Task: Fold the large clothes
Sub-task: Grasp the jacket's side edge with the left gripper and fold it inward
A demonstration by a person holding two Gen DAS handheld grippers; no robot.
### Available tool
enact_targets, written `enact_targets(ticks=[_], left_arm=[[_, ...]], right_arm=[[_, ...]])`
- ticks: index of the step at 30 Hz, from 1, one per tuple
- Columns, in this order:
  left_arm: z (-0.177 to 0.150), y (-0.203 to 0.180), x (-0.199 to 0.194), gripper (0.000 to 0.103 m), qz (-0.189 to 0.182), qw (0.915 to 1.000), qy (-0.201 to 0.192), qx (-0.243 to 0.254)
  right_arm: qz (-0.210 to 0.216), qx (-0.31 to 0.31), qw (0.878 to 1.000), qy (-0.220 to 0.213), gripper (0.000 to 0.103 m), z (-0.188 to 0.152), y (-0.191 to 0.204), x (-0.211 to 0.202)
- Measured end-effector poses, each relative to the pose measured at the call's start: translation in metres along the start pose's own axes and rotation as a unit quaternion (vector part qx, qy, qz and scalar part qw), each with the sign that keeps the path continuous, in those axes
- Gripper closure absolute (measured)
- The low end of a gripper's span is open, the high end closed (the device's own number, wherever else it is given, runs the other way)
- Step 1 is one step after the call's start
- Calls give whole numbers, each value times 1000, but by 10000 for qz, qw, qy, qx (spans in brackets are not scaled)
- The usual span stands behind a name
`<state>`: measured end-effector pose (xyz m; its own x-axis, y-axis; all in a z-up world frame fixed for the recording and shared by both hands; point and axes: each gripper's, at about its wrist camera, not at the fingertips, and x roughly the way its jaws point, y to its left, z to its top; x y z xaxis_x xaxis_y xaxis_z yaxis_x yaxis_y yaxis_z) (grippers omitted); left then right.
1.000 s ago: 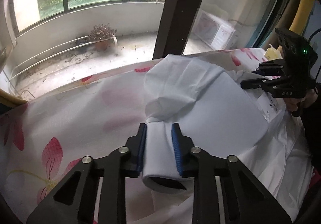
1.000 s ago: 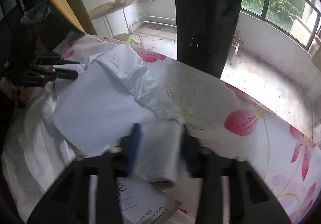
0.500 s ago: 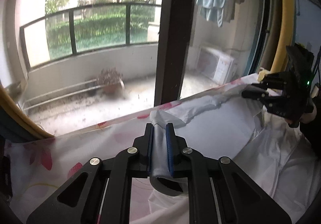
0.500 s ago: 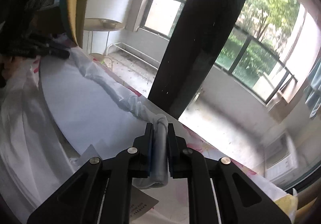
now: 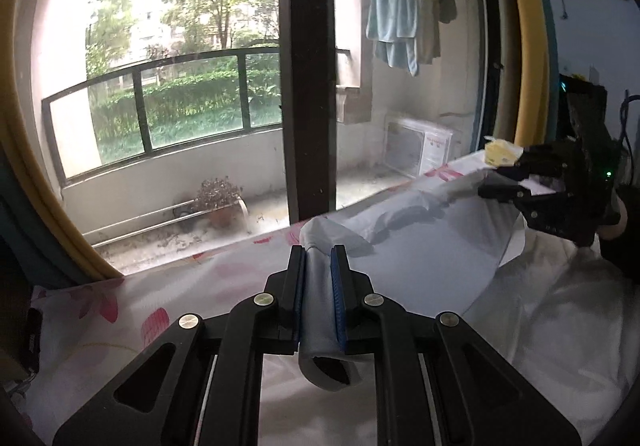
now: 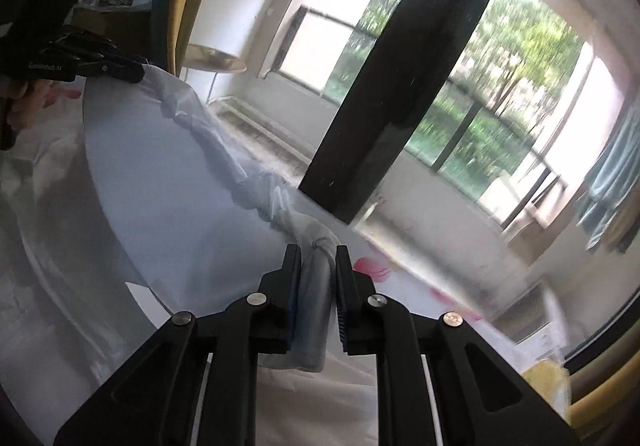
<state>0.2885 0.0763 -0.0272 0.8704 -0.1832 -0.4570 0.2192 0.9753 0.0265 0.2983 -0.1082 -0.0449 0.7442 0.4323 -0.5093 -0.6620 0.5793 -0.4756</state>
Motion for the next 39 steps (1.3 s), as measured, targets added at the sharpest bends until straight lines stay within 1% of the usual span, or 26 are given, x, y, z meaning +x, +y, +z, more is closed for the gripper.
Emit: enact_targets(ticks=[3, 5, 6, 7, 8, 9, 10, 12, 14, 16, 18, 19, 20, 22, 23, 24, 25, 26, 27, 28, 30, 32, 34, 36, 37, 39], left_arm=[[-6, -10, -7, 89, -69, 9999, 44, 74], [-11, -12, -9, 89, -102, 9998, 153, 41], [-13, -13, -8, 80, -120, 9996, 255, 12], [-15, -11, -6, 60, -227, 9989, 399, -28], [-18, -9, -2, 52, -365, 9978, 551, -87], [-20, -7, 0, 48, -421, 9971, 611, -145], [-22, -4, 0, 48, -445, 9968, 640, -186], [-22, 2, 8, 48, -643, 9938, 858, -285], [-23, 4, 12, 48, -766, 9917, 998, -265], [-21, 5, 19, 48, -914, 9882, 1220, -131], [-19, 6, 27, 49, -1031, 9831, 1509, 89], [-19, 5, 29, 50, -1077, 9812, 1593, 169], [-20, 6, 31, 51, -1112, 9795, 1666, 231], [-22, 8, 34, 61, -1152, 9767, 1784, 319], [-22, 9, 35, 62, -1180, 9760, 1803, 323], [-22, 11, 36, 67, -1221, 9755, 1804, 312], [-23, 13, 35, 72, -1239, 9756, 1787, 305], [-23, 14, 35, 74, -1245, 9760, 1762, 309], [-21, 14, 34, 78, -1226, 9769, 1718, 338], [-20, 14, 33, 82, -1187, 9782, 1662, 367], [-14, 13, 30, 87, -1113, 9818, 1481, 428], [-4, 11, 27, 89, -967, 9867, 1201, 522], [6, 9, 25, 90, -751, 9910, 930, 607], [12, 9, 28, 90, -432, 9938, 718, 724], [14, 9, 33, 90, -258, 9946, 652, 763], [14, 11, 43, 90, -64, 9951, 614, 772]], right_arm=[[-281, -370, 9989, -52, 89, 1, 16, -2], [-352, -487, 9982, -28, 89, -2, 24, -5], [-360, -527, 9980, 20, 89, -3, 27, -5], [-323, -538, 9980, 112, 86, -6, 30, -5], [-214, -475, 9984, 204, 86, -7, 29, -5], [-76, -376, 9990, 250, 85, -8, 28, -5], [181, -177, 9991, 328, 84, -8, 23, -5], [486, 184, 9975, 482, 84, -10, 12, -2], [945, 552, 9911, 759, 83, -11, -1, 6], [1462, 911, 9802, 980, 81, -12, -14, 15], [1735, 1038, 9724, 1162, 67, -13, -21, 22], [1876, 1077, 9675, 1311, 48, -13, -24, 27], [2008, 1125, 9626, 1432, 33, -14, -26, 32], [2249, 1261, 9533, 1573, 31, -18, -26, 37], [2309, 1317, 9507, 1597, 31, -20, -28, 39], [2378, 1402, 9476, 1610, 31, -22, -30, 42], [2491, 1514, 9428, 1620, 31, -23, -32, 46], [2565, 1582, 9395, 1627, 35, -26, -31, 47], [2599, 1567, 9386, 1640, 46, -26, -30, 49], [2549, 1469, 9415, 1642, 73, -26, -28, 50], [2543, 1305, 9460, 1530, 85, -21, -29, 49], [2311, 1100, 9562, 1417, 89, -12, -27, 49], [1867, 832, 9719, 1164, 90, 2, -31, 44], [1361, 605, 9852, 851, 90, 14, -34, 41], [1146, 539, 9896, 683, 90, 19, -36, 41], [776, 396, 9951, 464, 90, 25, -33, 44]])
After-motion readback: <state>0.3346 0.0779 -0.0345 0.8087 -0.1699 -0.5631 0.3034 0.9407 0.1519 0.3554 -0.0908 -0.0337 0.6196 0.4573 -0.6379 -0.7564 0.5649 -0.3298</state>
